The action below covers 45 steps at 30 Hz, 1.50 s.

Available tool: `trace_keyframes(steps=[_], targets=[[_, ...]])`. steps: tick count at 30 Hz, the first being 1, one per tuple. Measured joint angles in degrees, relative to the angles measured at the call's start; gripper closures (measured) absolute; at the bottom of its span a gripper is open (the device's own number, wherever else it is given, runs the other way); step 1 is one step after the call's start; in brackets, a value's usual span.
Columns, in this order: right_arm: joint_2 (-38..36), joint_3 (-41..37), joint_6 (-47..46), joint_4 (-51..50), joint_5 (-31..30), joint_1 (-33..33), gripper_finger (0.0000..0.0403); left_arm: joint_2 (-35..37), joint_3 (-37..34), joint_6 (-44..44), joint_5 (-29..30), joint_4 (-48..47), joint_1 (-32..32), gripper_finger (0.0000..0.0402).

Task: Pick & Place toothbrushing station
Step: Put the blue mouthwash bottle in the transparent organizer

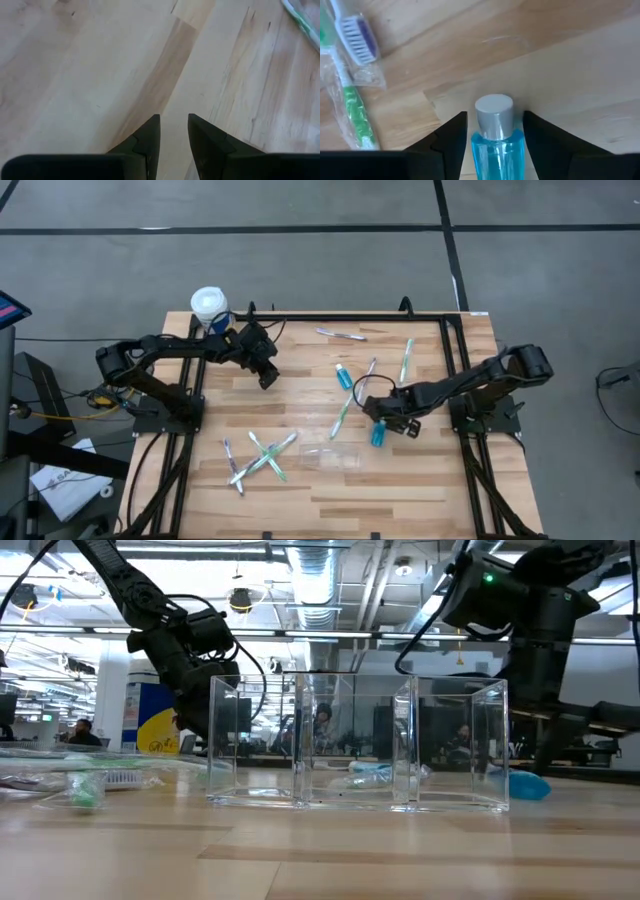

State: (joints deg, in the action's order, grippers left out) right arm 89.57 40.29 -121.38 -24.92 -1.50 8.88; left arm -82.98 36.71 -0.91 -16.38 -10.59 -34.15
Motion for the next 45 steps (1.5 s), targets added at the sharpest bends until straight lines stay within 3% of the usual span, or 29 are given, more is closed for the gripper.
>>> trace_keyframes(steps=[3,8,17,22,30,34,39,45], targets=[[0.5,1.2,0.3,-2.3,0.1,0.0,0.0242,0.0,0.0,-0.2,0.0,0.0,0.0,0.0308],[0.4,1.1,2.9,-2.5,0.1,0.1,0.0327,0.0,0.0,-1.0,0.0,0.1,0.0,0.0308],[-0.6,0.9,6.0,-0.9,-3.0,-0.2,0.0324,0.0,0.0,-1.1,0.0,0.7,0.0,0.0308],[-3.5,0.8,13.7,9.3,-15.2,-3.2,0.0324,0.0,0.0,-3.7,-0.5,3.2,0.0,0.0308],[-5.9,0.9,37.3,33.6,-17.5,-9.0,0.0324,0.0,0.0,-13.7,-5.0,17.5,0.0,0.0308],[-5.9,2.9,53.9,43.0,-16.6,-9.1,0.0324,0.0,0.0,-17.8,-5.0,26.0,0.0,0.0308],[-5.9,10.2,72.0,44.6,-12.8,-9.2,0.0324,0.0,0.0,-23.7,-5.6,32.6,0.0,0.0308],[-6.0,19.7,90.9,42.6,-10.9,-6.4,0.0324,0.0,0.0,-27.5,-12.0,40.8,0.5,0.0308]])
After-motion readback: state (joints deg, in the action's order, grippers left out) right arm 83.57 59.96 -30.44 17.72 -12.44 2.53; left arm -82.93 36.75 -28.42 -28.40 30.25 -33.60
